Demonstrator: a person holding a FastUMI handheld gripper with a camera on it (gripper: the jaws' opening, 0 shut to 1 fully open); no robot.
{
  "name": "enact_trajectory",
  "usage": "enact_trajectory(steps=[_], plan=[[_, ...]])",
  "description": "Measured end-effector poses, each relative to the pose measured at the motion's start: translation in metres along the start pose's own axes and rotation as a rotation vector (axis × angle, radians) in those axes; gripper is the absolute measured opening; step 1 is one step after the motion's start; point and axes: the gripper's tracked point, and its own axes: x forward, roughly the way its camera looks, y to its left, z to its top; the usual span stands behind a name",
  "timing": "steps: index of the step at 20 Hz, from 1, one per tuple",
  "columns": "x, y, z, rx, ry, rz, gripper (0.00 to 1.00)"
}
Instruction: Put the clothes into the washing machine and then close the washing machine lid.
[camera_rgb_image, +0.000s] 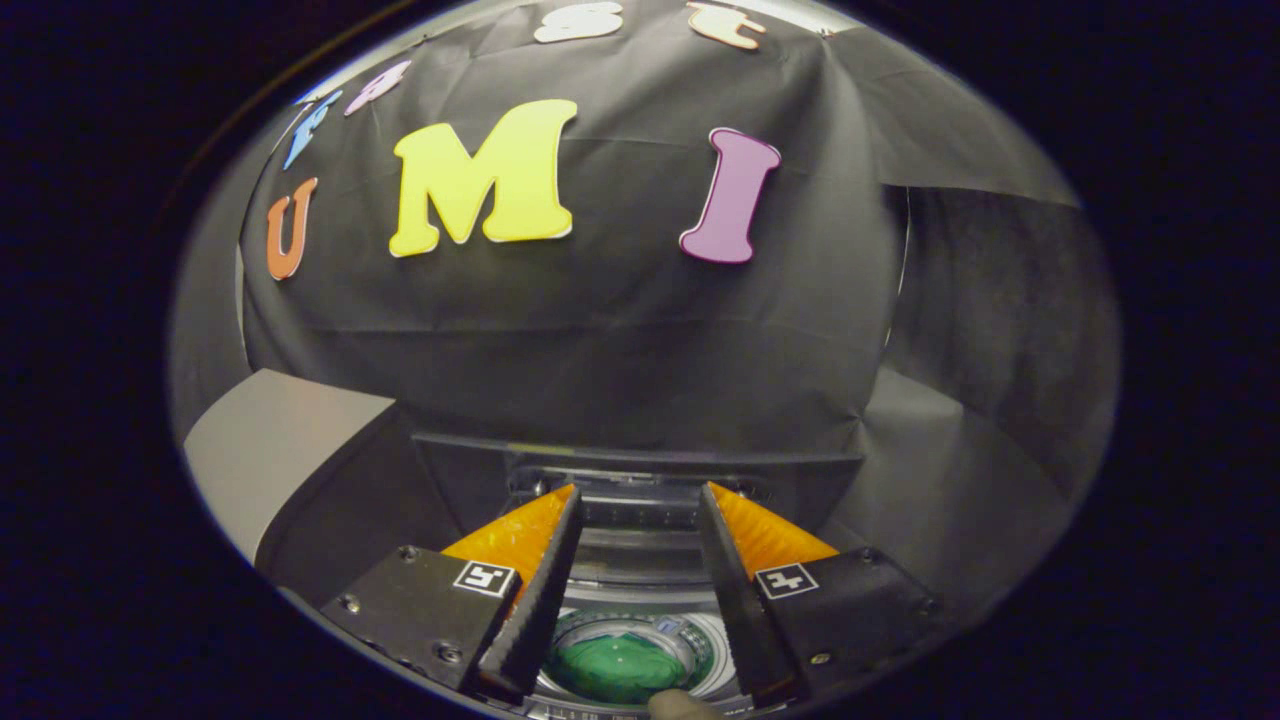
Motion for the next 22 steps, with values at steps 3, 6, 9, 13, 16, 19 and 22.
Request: enact_trajectory(steps=[3,6,9,13,16,19,22], plan=[[0.011,0.001,0.012,0.022,-0.006,0.010,0.73],[0.025,0.001,0.019,0.041,-0.001,0.010,0.73],[0.042,-0.004,0.025,0.059,0.000,0.009,0.73],[0.067,-0.003,0.031,0.039,0.000,0.010,0.73],[0.085,0.001,0.031,0.031,0.006,0.019,0.73],[0.099,-0.004,0.010,0.031,0.075,-0.002,0.74],[0.101,-0.008,0.013,0.073,0.018,-0.014,0.79]])
